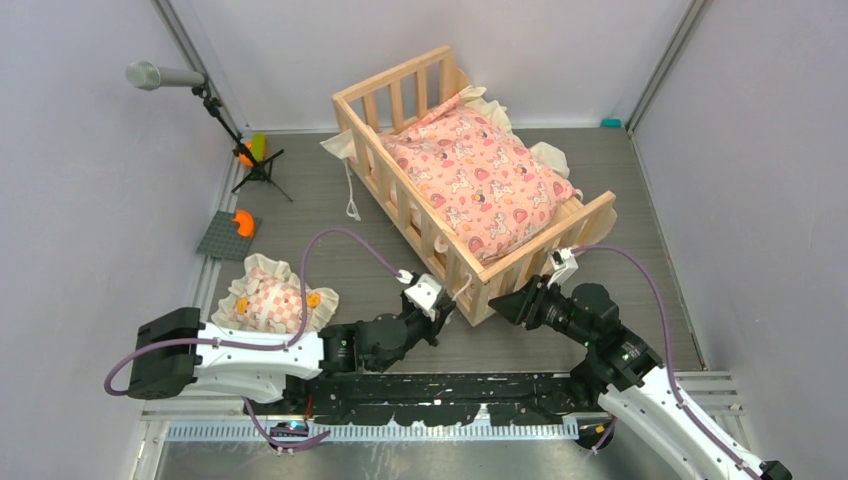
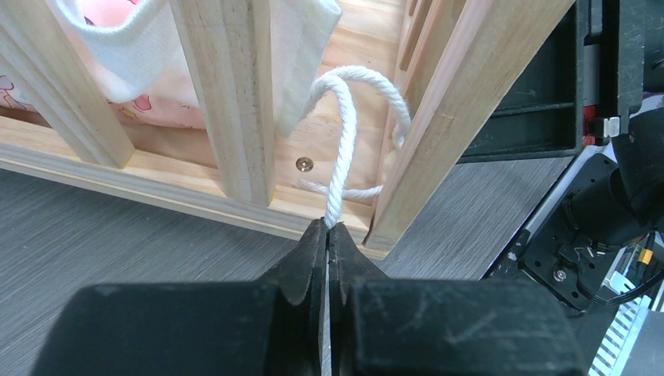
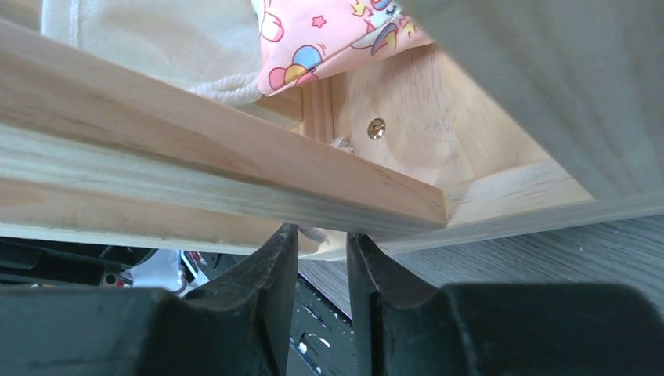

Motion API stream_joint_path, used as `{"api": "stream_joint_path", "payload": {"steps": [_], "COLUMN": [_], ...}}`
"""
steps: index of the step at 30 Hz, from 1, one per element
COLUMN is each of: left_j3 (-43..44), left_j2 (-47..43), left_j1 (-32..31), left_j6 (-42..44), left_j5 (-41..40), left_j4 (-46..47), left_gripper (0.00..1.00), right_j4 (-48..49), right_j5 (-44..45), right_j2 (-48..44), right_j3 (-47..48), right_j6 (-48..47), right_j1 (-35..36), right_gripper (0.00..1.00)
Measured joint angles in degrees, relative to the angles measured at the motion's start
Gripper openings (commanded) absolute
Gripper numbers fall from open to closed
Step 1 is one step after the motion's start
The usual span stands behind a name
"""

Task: Set up the pet bed
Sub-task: Cross the ropes on the bed frame.

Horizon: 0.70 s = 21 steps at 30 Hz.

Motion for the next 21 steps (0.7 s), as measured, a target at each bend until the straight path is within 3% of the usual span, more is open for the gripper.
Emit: {"api": "stream_joint_path", "payload": {"steps": [5, 21], "left_j3": [0.0, 0.0], "left_j2": [0.0, 1.3], "left_j1": [0.0, 0.0], "left_j6": [0.0, 0.0], "left_j5": [0.0, 0.3], "left_j4": [0.0, 0.0], "left_gripper": [0.0, 0.0], "right_j4": [0.3, 1.5], "right_j5": [1.1, 1.4], "right_j2": [-1.2, -2.9], "right_j3": [-0.7, -1.4], "right_j6": [2.2, 5.3], "right_j1": [0.1, 0.2], "right_gripper": [0.38, 0.38]}}
